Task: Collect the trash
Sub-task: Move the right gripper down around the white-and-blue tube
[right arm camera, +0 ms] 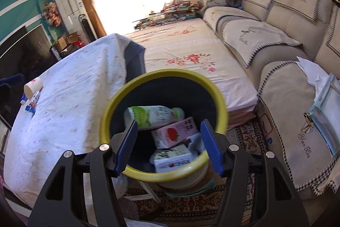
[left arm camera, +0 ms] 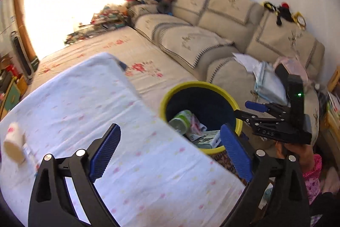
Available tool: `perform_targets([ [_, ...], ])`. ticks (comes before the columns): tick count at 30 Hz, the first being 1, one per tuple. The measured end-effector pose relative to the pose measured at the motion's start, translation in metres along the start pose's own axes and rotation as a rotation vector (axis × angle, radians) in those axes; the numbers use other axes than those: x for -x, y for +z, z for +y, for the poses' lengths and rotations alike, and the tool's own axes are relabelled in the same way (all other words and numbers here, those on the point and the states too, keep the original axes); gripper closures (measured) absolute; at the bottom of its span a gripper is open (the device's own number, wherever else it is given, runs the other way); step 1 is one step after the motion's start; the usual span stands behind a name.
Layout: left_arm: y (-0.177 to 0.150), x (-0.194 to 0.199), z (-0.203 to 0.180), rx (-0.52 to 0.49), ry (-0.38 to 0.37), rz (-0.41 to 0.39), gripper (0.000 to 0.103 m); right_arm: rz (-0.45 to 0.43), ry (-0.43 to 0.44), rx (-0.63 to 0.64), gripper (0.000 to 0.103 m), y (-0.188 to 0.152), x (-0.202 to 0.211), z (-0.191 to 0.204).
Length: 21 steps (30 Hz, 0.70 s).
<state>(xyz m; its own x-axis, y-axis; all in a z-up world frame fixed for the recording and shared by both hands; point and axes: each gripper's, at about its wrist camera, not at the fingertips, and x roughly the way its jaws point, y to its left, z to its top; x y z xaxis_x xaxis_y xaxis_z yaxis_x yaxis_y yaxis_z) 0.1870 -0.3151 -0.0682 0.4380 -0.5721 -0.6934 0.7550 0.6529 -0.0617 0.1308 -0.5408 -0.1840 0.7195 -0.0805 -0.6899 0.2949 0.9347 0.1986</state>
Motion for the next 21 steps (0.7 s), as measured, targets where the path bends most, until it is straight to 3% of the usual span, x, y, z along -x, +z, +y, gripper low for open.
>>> perform_targets([
  [6,-0.061,0.083,0.065,0.135,0.187,-0.106,0.005,0.028,0.081,0.123,0.044,0.015,-0.015,0.074],
  [13,-0.137,0.151,0.156,0.336,0.372,-0.133,0.005,0.067,0.232,0.312,0.043,0.031,-0.037,0.198],
  [21,-0.193,0.181,0.213,0.456,0.442,-0.135,0.005,0.132,0.396,0.511,0.043,0.037,-0.067,0.347],
])
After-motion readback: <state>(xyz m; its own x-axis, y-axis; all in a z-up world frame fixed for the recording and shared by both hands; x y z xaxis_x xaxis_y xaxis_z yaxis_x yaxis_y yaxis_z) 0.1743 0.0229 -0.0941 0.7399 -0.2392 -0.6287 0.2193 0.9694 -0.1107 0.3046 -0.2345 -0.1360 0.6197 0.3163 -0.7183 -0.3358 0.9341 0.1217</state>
